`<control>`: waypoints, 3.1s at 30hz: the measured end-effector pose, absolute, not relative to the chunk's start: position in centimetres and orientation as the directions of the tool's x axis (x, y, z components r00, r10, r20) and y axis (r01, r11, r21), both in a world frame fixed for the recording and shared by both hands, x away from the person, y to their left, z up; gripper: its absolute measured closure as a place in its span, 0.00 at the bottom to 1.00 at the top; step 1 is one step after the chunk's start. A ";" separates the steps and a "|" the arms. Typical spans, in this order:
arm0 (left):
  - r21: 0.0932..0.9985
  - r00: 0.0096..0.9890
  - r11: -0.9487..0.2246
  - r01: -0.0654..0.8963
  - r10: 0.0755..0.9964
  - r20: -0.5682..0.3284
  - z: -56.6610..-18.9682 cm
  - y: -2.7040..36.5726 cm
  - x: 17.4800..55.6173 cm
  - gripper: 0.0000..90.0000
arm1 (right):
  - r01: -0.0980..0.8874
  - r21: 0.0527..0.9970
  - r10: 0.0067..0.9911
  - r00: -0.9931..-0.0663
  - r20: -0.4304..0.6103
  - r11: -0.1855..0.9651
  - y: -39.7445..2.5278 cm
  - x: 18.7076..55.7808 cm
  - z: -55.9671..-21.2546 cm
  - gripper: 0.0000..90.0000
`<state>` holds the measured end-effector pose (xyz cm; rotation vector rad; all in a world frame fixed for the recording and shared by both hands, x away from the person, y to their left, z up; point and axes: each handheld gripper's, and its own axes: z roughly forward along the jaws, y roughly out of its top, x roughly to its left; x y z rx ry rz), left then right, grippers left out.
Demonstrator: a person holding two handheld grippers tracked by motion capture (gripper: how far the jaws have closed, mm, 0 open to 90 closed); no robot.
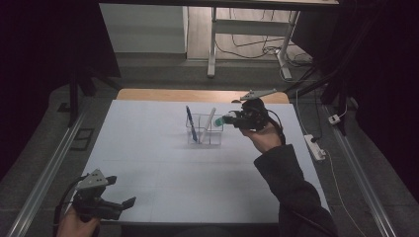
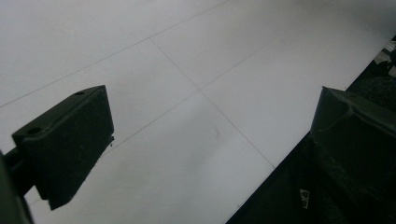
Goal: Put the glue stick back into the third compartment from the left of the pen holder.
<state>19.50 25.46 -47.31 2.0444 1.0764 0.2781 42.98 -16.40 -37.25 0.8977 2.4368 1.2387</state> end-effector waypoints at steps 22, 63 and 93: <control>0.720 0.616 -0.337 0.607 0.772 -0.157 -47.4 25.3 19.6 0.00 | 0.470 0.697 0.669 -0.743 -0.019 0.541 -13.4 46.6 -41.9 0.72; 0.718 0.614 -0.340 0.607 0.775 -0.152 -47.4 25.3 19.6 0.00 | 0.431 0.745 0.583 -0.809 0.070 0.509 -14.9 43.2 -42.1 0.01; 0.720 0.612 -0.329 0.612 0.773 -0.167 -47.4 25.4 19.6 0.00 | 0.389 0.778 0.583 -0.812 0.038 0.492 -19.8 34.1 -42.2 0.00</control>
